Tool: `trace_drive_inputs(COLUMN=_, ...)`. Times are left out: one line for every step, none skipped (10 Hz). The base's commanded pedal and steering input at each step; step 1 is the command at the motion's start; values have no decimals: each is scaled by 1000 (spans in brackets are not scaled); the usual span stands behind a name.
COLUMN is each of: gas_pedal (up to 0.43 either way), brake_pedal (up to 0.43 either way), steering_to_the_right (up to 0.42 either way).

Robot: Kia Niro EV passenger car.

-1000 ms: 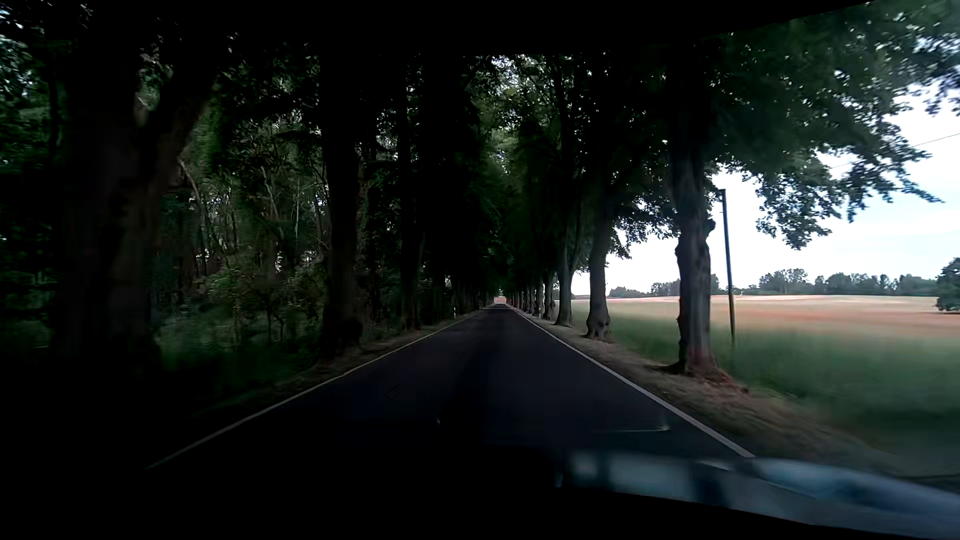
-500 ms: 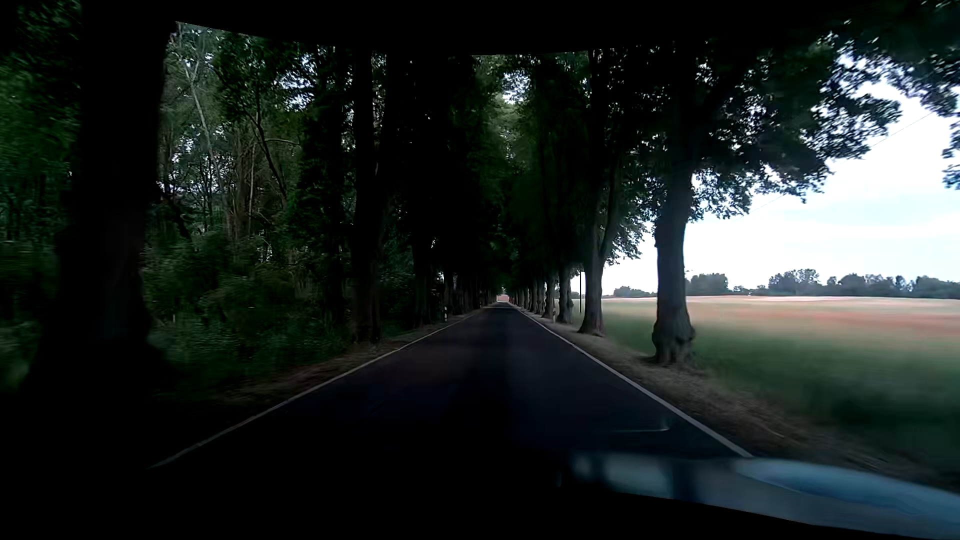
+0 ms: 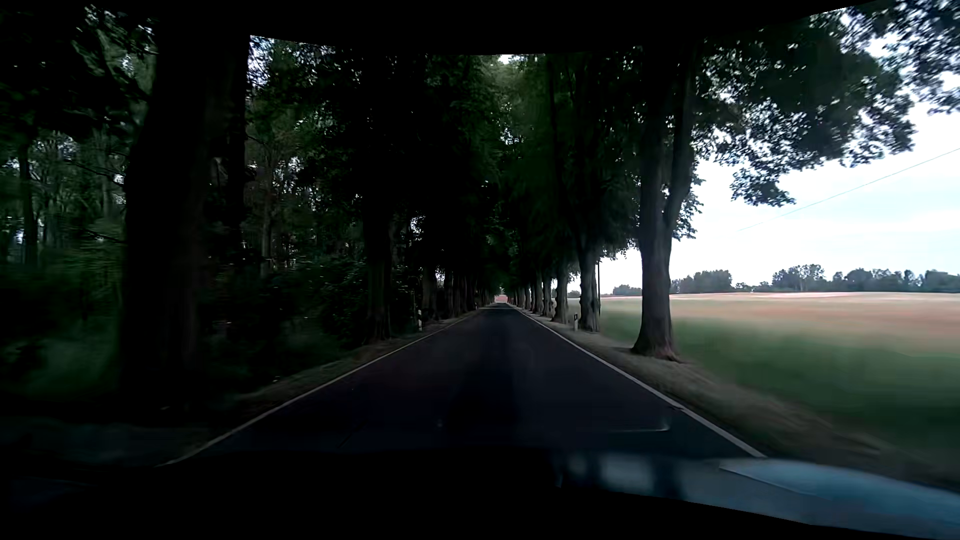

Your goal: Follow the waypoints while adhering to traffic rules and regulations

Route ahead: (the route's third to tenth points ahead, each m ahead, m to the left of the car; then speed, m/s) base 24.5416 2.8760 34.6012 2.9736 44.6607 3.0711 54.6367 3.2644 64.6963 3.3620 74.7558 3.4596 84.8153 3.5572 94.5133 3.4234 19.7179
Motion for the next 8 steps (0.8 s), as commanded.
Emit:
trace_drive_inputs(gas_pedal=1000, brake_pedal=0, steering_to_the_right=-2)
trace_drive_inputs(gas_pedal=1000, brake_pedal=0, steering_to_the_right=-2)
trace_drive_inputs(gas_pedal=1000, brake_pedal=0, steering_to_the_right=-2)
trace_drive_inputs(gas_pedal=1000, brake_pedal=0, steering_to_the_right=0)
trace_drive_inputs(gas_pedal=1000, brake_pedal=0, steering_to_the_right=1)
trace_drive_inputs(gas_pedal=1000, brake_pedal=0, steering_to_the_right=1)
trace_drive_inputs(gas_pedal=1000, brake_pedal=0, steering_to_the_right=0)
trace_drive_inputs(gas_pedal=1000, brake_pedal=0, steering_to_the_right=0)
